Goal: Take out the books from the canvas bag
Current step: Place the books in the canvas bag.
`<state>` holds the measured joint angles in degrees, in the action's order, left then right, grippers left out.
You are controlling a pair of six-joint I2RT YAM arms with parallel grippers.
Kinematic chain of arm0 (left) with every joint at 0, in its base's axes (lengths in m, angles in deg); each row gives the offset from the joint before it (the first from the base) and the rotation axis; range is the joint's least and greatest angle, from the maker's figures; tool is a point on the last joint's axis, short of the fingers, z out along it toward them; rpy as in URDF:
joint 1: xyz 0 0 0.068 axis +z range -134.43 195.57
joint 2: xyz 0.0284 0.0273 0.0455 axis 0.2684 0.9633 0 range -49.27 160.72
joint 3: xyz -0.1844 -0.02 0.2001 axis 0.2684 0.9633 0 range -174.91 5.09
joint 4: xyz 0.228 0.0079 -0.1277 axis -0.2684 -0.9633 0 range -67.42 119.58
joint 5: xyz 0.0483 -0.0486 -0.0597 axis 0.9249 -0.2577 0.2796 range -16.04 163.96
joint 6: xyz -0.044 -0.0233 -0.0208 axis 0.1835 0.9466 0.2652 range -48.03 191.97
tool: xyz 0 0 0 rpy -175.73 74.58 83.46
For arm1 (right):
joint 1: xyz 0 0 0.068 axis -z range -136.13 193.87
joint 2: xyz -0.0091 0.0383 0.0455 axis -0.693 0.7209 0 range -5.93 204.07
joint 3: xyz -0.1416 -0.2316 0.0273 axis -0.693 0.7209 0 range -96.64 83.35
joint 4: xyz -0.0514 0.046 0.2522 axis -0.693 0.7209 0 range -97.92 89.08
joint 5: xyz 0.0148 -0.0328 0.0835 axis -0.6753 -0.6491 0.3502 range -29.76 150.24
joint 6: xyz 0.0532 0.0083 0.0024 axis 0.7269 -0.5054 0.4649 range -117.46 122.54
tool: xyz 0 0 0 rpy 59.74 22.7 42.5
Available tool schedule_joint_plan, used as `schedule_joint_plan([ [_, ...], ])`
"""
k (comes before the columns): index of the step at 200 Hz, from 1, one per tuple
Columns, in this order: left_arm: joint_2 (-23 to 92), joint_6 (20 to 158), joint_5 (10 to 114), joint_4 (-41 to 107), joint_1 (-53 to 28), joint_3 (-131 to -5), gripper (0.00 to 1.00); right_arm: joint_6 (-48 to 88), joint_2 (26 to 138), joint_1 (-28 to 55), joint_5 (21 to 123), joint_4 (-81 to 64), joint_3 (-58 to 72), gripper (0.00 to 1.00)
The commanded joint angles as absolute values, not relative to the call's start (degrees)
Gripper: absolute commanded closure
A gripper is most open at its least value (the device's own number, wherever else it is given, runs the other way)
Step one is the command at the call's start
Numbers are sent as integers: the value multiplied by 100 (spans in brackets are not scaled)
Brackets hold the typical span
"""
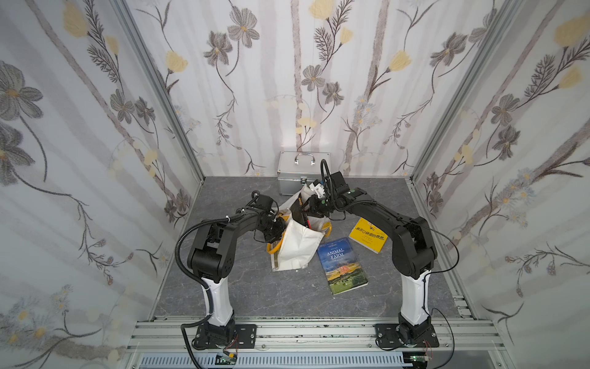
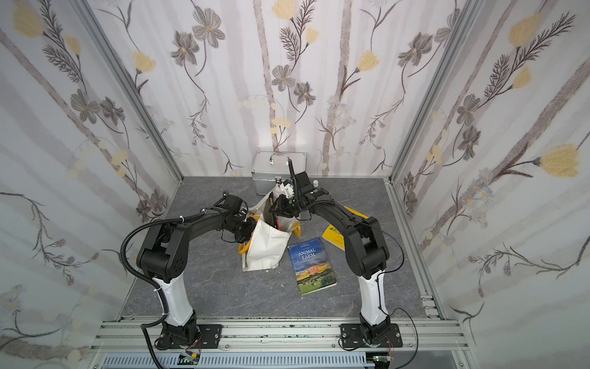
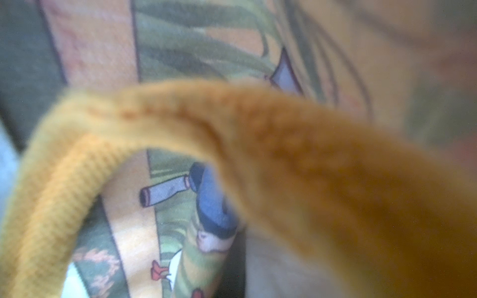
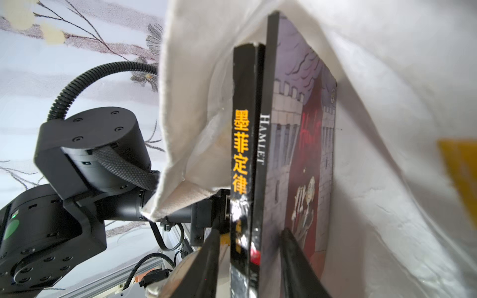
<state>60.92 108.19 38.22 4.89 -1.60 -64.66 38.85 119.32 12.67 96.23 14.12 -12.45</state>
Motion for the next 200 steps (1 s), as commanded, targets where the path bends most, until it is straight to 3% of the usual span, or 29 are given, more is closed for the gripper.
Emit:
schedule_joint_plan([
  [1, 6072, 10809, 3956, 84, -162, -6478, 100, 3987, 11852, 1271, 9785, 972, -1120, 82],
  [24, 6076, 10809, 3951, 84, -160, -6469, 100, 4041, 11864, 1269, 9771, 904, -993, 89],
  [70, 6065, 10800, 3960, 49, -158, -6478, 100, 4077, 11949, 1261, 9699, 954, -875, 84],
  [101, 6085, 10809, 3968, 74, -157, -6478, 100, 4206, 12015, 1255, 9790, 882, -789, 96],
  [125, 6092, 10784, 4025, -3, -159, -6534, 100, 4227, 11894, 1264, 9686, 870, -707, 98],
  [146, 6075, 10792, 4081, -35, -158, -6574, 100, 4165, 11672, 1298, 9606, 844, -570, 97],
  [171, 6120, 10780, 4068, -21, -162, -6586, 100, 4005, 11571, 1304, 9636, 832, -441, 82],
  [200, 6138, 10774, 4074, -14, -158, -6608, 100, 3939, 11511, 1291, 9710, 670, -175, 85],
])
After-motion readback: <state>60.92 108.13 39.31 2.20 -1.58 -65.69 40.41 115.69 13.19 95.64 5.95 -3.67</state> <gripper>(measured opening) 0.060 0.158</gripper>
